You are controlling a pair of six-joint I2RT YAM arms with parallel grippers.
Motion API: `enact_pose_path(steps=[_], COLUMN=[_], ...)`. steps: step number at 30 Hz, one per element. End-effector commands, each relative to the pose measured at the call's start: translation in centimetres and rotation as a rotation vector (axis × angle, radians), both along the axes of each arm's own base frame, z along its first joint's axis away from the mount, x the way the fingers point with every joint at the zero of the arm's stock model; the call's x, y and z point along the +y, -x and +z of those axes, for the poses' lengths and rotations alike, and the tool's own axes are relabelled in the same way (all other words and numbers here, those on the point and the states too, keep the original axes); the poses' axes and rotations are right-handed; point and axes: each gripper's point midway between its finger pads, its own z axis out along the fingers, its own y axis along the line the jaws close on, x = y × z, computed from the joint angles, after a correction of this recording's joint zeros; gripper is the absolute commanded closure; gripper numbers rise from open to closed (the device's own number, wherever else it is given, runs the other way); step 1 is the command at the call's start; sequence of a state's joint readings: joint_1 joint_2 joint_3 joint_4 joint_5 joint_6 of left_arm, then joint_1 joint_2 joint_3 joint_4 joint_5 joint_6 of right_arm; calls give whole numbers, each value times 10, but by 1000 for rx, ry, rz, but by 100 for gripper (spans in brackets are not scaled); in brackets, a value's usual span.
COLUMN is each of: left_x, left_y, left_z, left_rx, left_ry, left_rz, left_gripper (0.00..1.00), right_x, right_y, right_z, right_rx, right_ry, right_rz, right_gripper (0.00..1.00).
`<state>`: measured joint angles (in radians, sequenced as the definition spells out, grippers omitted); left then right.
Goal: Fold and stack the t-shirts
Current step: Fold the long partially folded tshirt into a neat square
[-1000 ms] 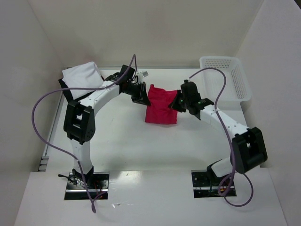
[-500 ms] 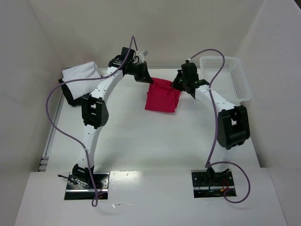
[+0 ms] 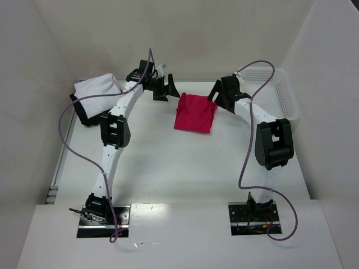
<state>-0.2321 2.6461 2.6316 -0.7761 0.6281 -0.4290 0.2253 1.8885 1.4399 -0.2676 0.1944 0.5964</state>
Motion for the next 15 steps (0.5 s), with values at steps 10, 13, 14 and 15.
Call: enact_pose_path(steps=[10,13,14,15], left_x=[-40,-66,-81,-89], left_y=[25,45,55,59], left_z=[76,70,60,55], left_rx=[-167,-139,-127,-117], left_ry=[130,167,174,173], left_rz=[-200,-289,-333,-347], left_gripper=[54,81,84,88], right_x=[57,82,86,89], right_y=[-16,-12,-11,-13], right_z=[63,57,49,46], right_rx=[-224,-231,-213,-208], right_ry=[-187,-276,-280,-282], right_rz=[256,378,403,425], right_gripper=[91,100,100,100])
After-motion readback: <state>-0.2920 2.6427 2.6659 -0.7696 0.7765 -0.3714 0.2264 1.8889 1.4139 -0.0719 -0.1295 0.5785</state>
